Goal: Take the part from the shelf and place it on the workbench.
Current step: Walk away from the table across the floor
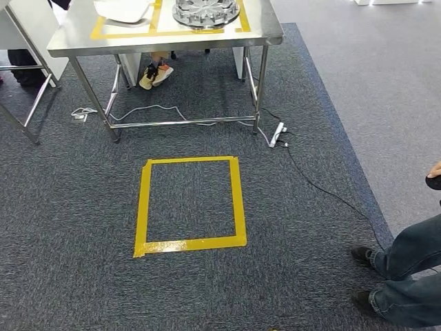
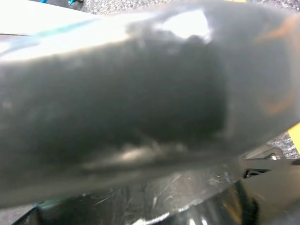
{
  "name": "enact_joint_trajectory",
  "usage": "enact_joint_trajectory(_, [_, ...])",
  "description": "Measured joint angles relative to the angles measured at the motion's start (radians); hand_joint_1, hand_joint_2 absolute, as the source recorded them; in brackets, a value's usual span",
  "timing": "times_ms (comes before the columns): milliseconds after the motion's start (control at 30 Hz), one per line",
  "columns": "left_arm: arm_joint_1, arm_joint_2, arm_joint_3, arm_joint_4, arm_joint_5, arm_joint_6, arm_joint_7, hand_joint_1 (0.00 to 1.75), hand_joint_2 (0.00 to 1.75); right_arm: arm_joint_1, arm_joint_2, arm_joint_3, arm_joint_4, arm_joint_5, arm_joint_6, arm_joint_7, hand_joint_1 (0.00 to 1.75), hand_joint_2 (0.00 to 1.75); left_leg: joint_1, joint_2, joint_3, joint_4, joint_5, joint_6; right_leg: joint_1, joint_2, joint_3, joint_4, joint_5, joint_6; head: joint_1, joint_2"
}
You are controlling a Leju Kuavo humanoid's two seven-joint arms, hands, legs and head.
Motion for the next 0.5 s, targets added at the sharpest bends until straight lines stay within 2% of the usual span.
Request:
enact_joint_trajectory(33, [0.0,0.001,0.0,0.0,0.0,0.0,0.001,0.0,0.0,0.0,0.0,0.0,0.0,0.0,0.0,0.0,0.0,0.0,0.003,0.0,0.03,-0.068,0.04,-0.001,-0.001,0.001,0.006,0.0,-0.005,0.005,-0.001,0.0])
enact_joint_trajectory(67, [0.0,0.001,0.0,0.0,0.0,0.0,0.002,0.0,0.0,0.0,0.0,0.0,0.0,0.0,0.0,0.0,0.0,0.0,0.003,0.0,0.06,-0.133,0.066,0.0,-0.001,0.002,0.009,0.002,-0.012,0.012,-0.002,0.0])
enact_joint_trajectory(100, [-0.001,0.001,0.0,0.0,0.0,0.0,0.003,0.0,0.0,-0.001,0.0,0.0,0.0,0.0,0.001,0.0,0.0,0.0,0.003,-0.001,0.083,-0.18,0.078,0.006,0.0,0.002,0.01,0.003,-0.017,0.019,-0.004,0.0])
enact_joint_trajectory(133, [-0.002,0.0,0.0,0.0,0.0,0.0,0.003,0.0,0.0,-0.001,0.0,0.0,0.0,0.0,0.001,0.0,0.0,0.0,0.001,-0.001,0.095,-0.203,0.077,0.013,0.002,0.002,0.009,0.004,-0.022,0.026,-0.004,0.0])
enact_joint_trajectory(233, [-0.001,0.0,0.0,0.0,0.0,-0.002,0.004,0.0,0.0,-0.004,0.0,-0.001,0.0,0.0,0.002,0.0,0.0,0.0,-0.003,-0.002,0.101,-0.212,0.068,0.04,-0.001,0.002,0.013,0.004,-0.029,0.042,0.002,0.0])
enact_joint_trajectory(267, [-0.001,0.0,0.0,0.0,0.0,-0.002,0.004,0.0,0.0,-0.006,0.0,-0.001,0.0,0.001,0.002,0.0,0.0,0.0,-0.002,-0.001,0.102,-0.215,0.068,0.047,-0.002,0.001,0.006,0.02,-0.04,0.047,0.003,0.0])
enact_joint_trajectory(300, [-0.001,0.0,0.0,0.0,0.0,-0.002,0.004,0.0,0.0,-0.007,0.0,-0.001,0.0,0.001,0.002,0.0,0.0,0.0,-0.001,-0.001,0.104,-0.217,0.067,0.054,-0.003,0.002,-0.013,0.058,-0.062,0.051,0.006,0.0])
enact_joint_trajectory(333, [-0.002,0.0,0.0,0.0,0.0,-0.002,0.004,0.0,0.0,-0.007,0.0,-0.001,0.0,0.001,0.002,0.0,0.0,0.0,0.0,0.0,0.106,-0.218,0.065,0.059,-0.004,0.002,-0.045,0.117,-0.09,0.053,0.009,0.0])
enact_joint_trajectory(400, [-0.003,0.0,0.0,0.0,0.0,-0.002,0.004,0.0,0.0,-0.007,0.0,-0.001,0.0,0.001,0.002,-0.001,0.0,0.0,-0.003,0.001,0.107,-0.218,0.06,0.066,-0.003,0.002,-0.13,0.26,-0.141,0.056,0.013,0.0])
enact_joint_trajectory(433, [-0.002,0.0,0.0,0.0,0.0,-0.002,0.004,0.0,0.0,-0.005,0.0,-0.001,0.0,0.001,0.002,0.0,0.0,0.0,-0.004,0.0,0.109,-0.218,0.058,0.067,-0.003,0.002,-0.161,0.303,-0.145,0.055,0.014,0.0])
enact_joint_trajectory(467, [-0.001,0.0,0.0,0.0,0.0,-0.002,0.004,0.0,0.0,-0.004,0.0,-0.001,0.0,0.001,0.003,0.0,0.0,0.0,-0.005,0.0,0.113,-0.218,0.054,0.068,-0.003,0.002,-0.177,0.312,-0.13,0.053,0.014,0.0])
enact_joint_trajectory(500, [0.0,0.0,0.0,0.0,0.0,-0.002,0.005,0.0,0.0,-0.003,0.0,-0.001,0.0,0.001,0.003,0.0,0.0,0.0,-0.006,-0.001,0.12,-0.218,0.05,0.067,-0.003,0.002,-0.171,0.281,-0.095,0.051,0.014,0.0])
